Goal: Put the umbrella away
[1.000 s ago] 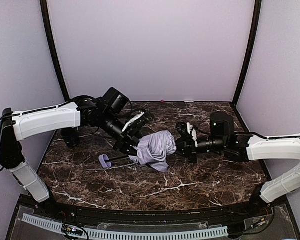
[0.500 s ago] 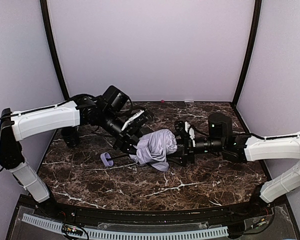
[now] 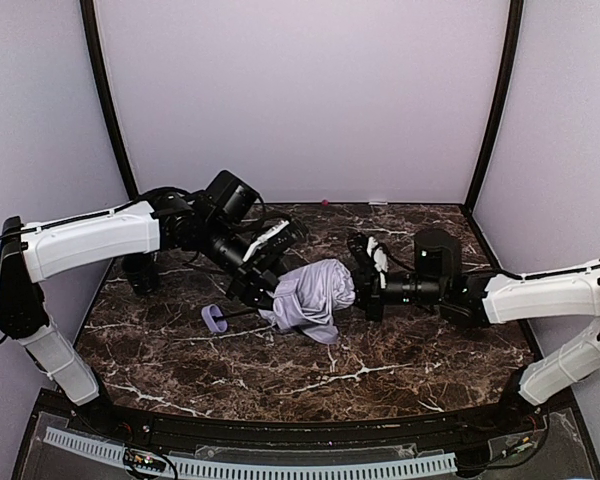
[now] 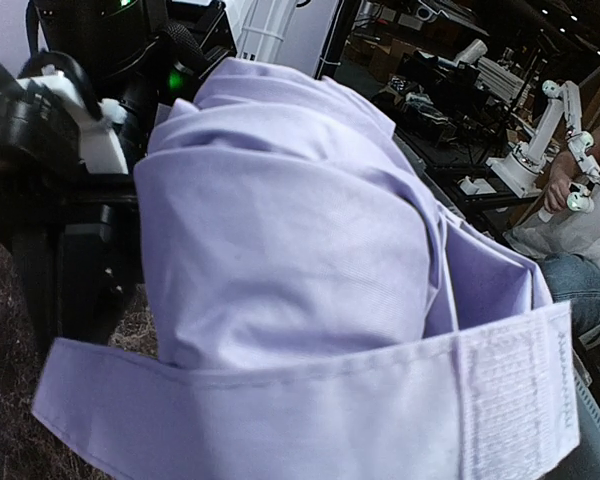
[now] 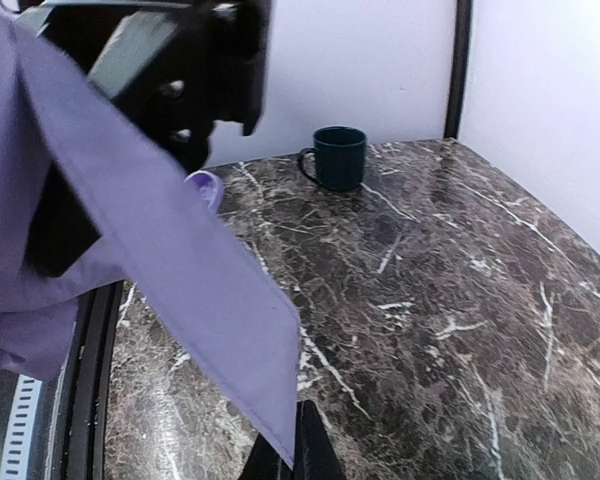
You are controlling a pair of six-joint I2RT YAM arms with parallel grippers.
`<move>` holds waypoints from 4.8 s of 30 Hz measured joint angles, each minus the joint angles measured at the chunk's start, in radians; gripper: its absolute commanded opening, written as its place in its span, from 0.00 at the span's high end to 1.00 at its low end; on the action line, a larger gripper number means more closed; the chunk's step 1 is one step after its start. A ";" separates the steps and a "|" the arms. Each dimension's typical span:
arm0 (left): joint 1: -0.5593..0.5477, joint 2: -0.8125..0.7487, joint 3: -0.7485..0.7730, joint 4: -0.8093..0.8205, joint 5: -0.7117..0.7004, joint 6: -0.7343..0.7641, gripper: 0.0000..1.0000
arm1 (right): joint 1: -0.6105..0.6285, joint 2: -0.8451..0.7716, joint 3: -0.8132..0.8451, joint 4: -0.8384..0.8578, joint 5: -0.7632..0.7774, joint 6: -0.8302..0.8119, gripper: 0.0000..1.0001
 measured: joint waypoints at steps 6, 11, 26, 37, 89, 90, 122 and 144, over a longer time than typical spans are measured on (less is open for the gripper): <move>0.000 -0.004 0.000 -0.011 -0.014 0.002 1.00 | -0.119 -0.033 -0.017 0.004 0.145 0.075 1.00; 0.000 -0.002 0.000 -0.036 -0.074 -0.002 1.00 | -0.204 -0.039 -0.009 0.005 0.214 0.101 1.00; 0.004 -0.216 -0.274 0.422 -0.460 -0.345 1.00 | -0.229 0.145 0.066 -0.056 0.031 0.030 1.00; 0.047 -0.166 -0.205 0.451 -0.826 -0.401 1.00 | 0.010 0.109 0.105 -0.135 -0.143 -0.046 1.00; -0.248 0.312 -0.126 0.101 -0.758 0.121 1.00 | -0.122 0.420 0.321 -0.220 0.108 0.826 0.88; -0.243 0.312 -0.126 0.101 -0.753 0.121 1.00 | -0.122 0.420 0.330 -0.220 0.109 0.820 0.87; -0.155 -0.330 -0.546 1.066 -0.919 -0.260 1.00 | -0.108 -0.232 0.187 -0.134 -0.180 0.203 0.00; -0.154 -0.271 -0.549 1.199 -0.736 -0.347 1.00 | 0.025 0.029 0.303 0.167 -0.188 0.267 0.11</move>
